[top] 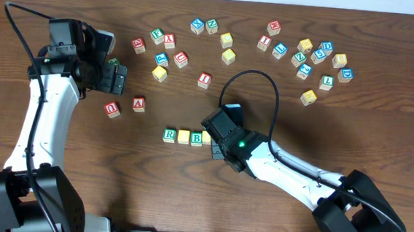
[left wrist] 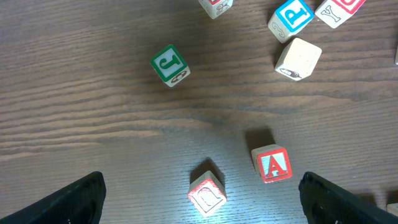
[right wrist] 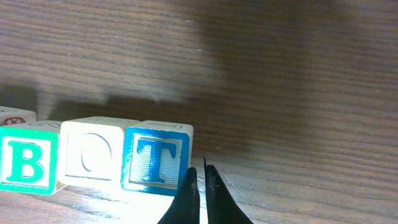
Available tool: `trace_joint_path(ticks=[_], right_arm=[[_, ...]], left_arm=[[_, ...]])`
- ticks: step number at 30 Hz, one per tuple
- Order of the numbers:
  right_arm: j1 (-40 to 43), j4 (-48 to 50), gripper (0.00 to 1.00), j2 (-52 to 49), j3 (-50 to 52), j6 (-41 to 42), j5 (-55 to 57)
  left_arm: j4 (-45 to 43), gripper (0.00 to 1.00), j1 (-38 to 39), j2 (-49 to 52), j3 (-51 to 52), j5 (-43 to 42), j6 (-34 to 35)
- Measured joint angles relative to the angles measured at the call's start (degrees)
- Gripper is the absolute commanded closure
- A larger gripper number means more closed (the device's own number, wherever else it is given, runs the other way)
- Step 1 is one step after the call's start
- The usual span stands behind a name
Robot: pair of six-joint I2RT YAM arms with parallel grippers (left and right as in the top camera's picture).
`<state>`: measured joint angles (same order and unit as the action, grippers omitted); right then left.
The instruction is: Spell out ROBOT
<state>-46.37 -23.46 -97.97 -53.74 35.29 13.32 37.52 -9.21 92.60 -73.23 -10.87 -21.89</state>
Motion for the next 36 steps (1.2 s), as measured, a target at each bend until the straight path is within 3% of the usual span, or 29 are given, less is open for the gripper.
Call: trace_joint_path(ticks=[14, 25, 36], right_arm=[[0.0, 0.5, 0.99, 0.0, 0.0, -0.4, -1.3], [0.3, -5.2, 0.99, 0.0, 0.0, 3.1, 3.9], [6.0, -5.6, 0.99, 0.0, 0.0, 4.6, 9.2]], left_arm=[[0.0, 0.02, 0.0, 0.0, 0.0, 0.0, 0.0], [0.0, 0.02, 0.0, 0.0, 0.0, 0.0, 0.0], [0.0, 0.02, 0.0, 0.0, 0.0, 0.0, 0.0]])
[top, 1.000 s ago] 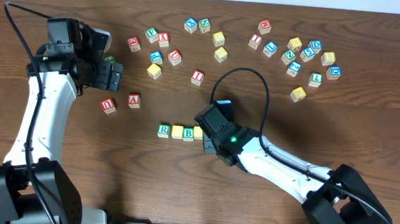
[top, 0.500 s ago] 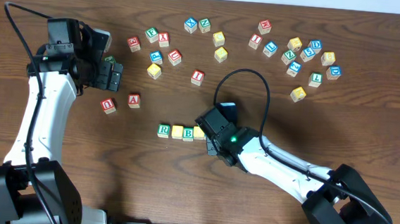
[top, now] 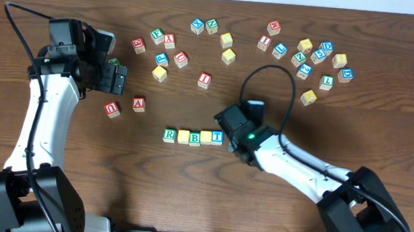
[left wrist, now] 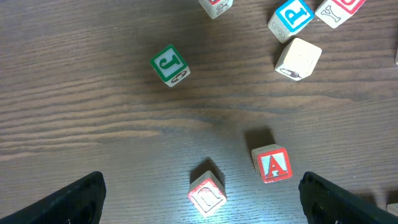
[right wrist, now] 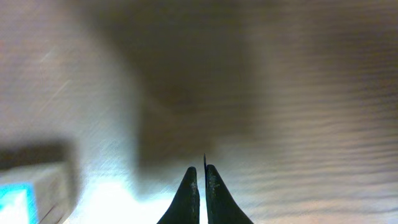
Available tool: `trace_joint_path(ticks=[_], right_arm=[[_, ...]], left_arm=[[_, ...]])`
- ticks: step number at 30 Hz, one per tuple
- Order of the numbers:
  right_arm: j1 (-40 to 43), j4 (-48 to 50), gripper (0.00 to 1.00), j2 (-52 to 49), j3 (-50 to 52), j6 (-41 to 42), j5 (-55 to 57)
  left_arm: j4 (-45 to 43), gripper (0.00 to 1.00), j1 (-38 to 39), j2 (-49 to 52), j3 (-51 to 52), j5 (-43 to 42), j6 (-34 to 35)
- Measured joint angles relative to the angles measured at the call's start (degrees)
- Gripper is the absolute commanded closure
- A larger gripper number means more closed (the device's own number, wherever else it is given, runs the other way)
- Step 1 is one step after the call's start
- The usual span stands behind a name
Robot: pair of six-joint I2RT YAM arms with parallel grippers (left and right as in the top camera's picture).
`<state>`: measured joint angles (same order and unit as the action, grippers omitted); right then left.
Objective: Spell out ROBOT
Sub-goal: 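Raise the right gripper and move it to the upper right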
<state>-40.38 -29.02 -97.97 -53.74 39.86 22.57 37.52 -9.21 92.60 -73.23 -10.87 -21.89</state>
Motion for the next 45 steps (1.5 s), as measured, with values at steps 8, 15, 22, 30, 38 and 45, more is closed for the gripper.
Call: trace_joint_path(ticks=[8, 15, 22, 30, 38, 45], right_arm=[[8.8, 1.0, 0.99, 0.0, -1.2, -4.7, 1.1], [14.3, 0.9, 0.99, 0.0, -7.5, -11.6, -1.1], [16.7, 0.0, 0.99, 0.0, -11.0, -16.1, -3.3], [18.4, -1.8, 0.99, 0.0, -11.7, -18.8, -3.7], [18.6, -2.6, 0.99, 0.0, -11.8, -19.5, -3.7], [18.6, -2.7, 0.99, 0.0, -11.8, -19.6, -3.8]], left_arm=[[0.0, 0.02, 0.0, 0.0, 0.0, 0.0, 0.0], [0.0, 0.02, 0.0, 0.0, 0.0, 0.0, 0.0], [-0.1, 0.02, 0.0, 0.0, 0.0, 0.0, 0.0], [-1.7, 0.02, 0.0, 0.0, 0.0, 0.0, 0.0], [-1.2, 0.03, 0.0, 0.0, 0.0, -0.8, 0.0], [1.9, 0.02, 0.0, 0.0, 0.0, -1.3, 1.6]])
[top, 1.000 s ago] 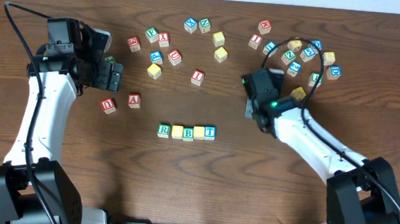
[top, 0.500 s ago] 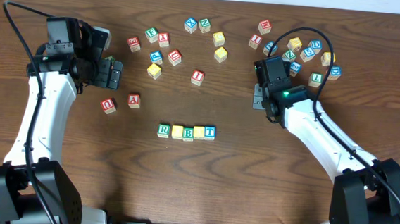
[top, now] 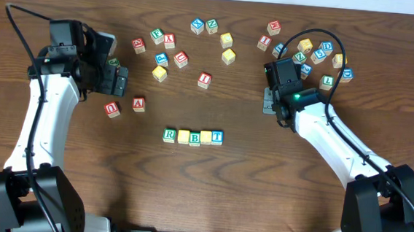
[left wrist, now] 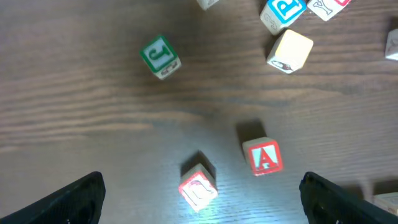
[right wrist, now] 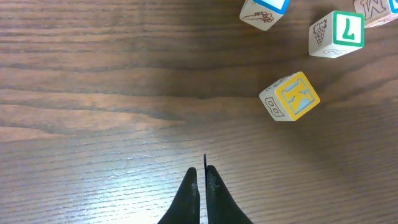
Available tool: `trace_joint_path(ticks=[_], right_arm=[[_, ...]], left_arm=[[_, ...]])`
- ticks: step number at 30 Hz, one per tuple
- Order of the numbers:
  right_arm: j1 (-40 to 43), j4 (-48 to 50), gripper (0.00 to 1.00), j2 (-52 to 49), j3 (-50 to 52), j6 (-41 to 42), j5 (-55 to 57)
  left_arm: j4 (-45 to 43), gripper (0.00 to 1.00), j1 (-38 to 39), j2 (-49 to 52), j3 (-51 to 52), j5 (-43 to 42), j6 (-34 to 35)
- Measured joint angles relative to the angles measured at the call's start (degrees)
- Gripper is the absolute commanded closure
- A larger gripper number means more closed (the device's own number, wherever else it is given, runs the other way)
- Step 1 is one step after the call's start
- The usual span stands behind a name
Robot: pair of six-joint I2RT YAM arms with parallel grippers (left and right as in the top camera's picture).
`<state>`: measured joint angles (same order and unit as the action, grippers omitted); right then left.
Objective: Spell out ROBOT
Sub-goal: 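Raise the right gripper and move it to the upper right, then move the left gripper from its parked pose toward the R block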
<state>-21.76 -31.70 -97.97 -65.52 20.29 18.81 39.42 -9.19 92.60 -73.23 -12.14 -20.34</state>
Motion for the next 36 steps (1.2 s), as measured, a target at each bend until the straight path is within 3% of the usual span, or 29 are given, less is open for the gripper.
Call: trace_joint_path(ticks=[9, 18, 27, 33, 36], right_arm=[[0.0, 0.2, 0.99, 0.0, 0.0, 0.0, 0.0], [0.0, 1.4, 0.99, 0.0, 0.0, 0.0, -1.4], [0.0, 1.3, 0.99, 0.0, 0.0, 0.0, -1.5], [0.0, 1.0, 0.99, 0.0, 0.0, 0.0, -1.5], [0.0, 1.0, 0.99, 0.0, 0.0, 0.0, -1.5]], left_arm=[[0.9, 0.02, 0.0, 0.0, 1.5, -1.8, 9.9], [0.4, 0.08, 0.8, 2.5, 9.6, -3.2, 13.8], [-0.7, 0.08, 7.6, 2.7, 12.3, -3.1, 14.6], [-0.7, 0.42, 10.0, 2.7, 12.3, -2.6, 14.9], [0.1, 0.46, 10.0, 2.7, 12.3, -2.2, 14.8]])
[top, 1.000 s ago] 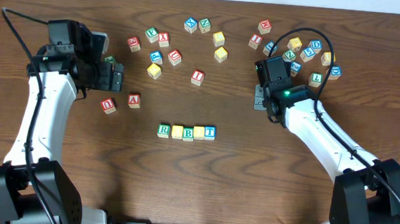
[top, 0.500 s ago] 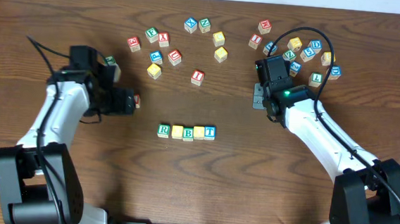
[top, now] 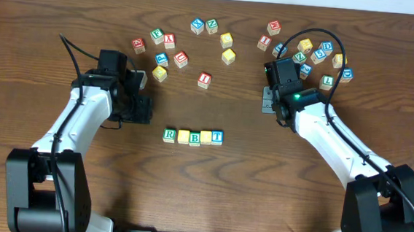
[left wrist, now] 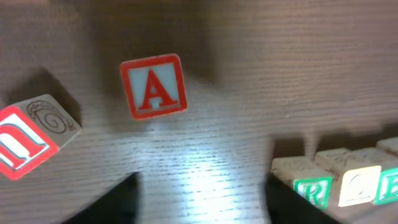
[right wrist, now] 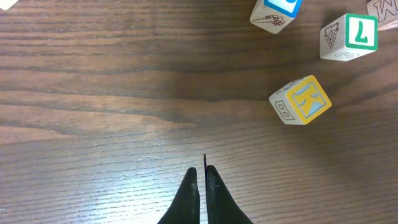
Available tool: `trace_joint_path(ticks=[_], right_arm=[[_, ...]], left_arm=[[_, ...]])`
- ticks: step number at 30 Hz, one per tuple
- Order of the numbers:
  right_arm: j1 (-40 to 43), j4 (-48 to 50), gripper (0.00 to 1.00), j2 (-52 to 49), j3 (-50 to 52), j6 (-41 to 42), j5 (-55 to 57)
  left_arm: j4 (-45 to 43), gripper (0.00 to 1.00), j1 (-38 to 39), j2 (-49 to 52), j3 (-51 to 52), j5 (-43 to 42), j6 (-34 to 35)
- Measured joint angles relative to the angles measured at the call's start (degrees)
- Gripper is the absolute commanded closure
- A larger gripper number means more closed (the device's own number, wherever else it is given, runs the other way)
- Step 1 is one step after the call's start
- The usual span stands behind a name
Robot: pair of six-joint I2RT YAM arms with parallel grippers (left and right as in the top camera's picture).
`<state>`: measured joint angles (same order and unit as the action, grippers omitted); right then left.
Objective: Spell out ROBOT
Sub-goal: 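Move the left gripper from its parked pose toward the R block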
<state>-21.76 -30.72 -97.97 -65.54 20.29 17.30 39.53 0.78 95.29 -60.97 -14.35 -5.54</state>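
Observation:
A row of blocks reads R [top: 169, 134], O [top: 183, 136], B [top: 195, 138], O [top: 206, 136], T [top: 217, 136] at the table's front middle. My left gripper [top: 143, 111] hovers open just left of the row. In its wrist view the left gripper [left wrist: 202, 202] has bare wood between its fingers [left wrist: 118, 199], the red A block [left wrist: 153, 86] ahead and the R block [left wrist: 309, 190] beside the right finger. My right gripper [top: 268, 100] is shut on nothing, far from the row, and the right wrist view shows the gripper [right wrist: 202, 186] over bare wood.
Many loose letter blocks lie along the back, among them a red I block [top: 204, 79], a yellow K block [right wrist: 300, 99] and a green L block [right wrist: 348, 34]. A red block with a curved letter [left wrist: 25, 140] sits left of the A.
My left arm has moved from the far left of the table rightward and lower, now beside the R end of the row. The right arm has barely shifted.
My right gripper was shut beside the T at the row's right end, with B, O, T lined up. Then it stood off to the right of the row, then up by the loose blocks at the back right. The left arm stayed at the left until now.

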Motion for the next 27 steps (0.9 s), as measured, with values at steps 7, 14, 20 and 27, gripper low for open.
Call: trace_joint_path(ticks=[7, 14, 20, 27], right_arm=[[0.0, -0.1, 0.99, 0.0, 0.0, 0.0, 0.0], [0.0, -0.1, 0.99, 0.0, 0.0, 0.0, 0.0], [0.0, -0.1, 0.99, 0.0, 0.0, 0.0, 0.0], [0.0, -0.1, 0.98, 0.0, 0.0, 0.0, 0.0]], left_arm=[[1.5, 0.72, 0.0, 0.0, 0.0, 2.0, 0.5], [5.5, 0.92, 0.0, 0.0, 0.0, 2.7, 0.4], [6.4, 0.92, 0.0, 0.0, 0.0, 2.7, 0.5], [5.0, 0.92, 1.5, 0.0, 0.0, 2.7, 0.4]])
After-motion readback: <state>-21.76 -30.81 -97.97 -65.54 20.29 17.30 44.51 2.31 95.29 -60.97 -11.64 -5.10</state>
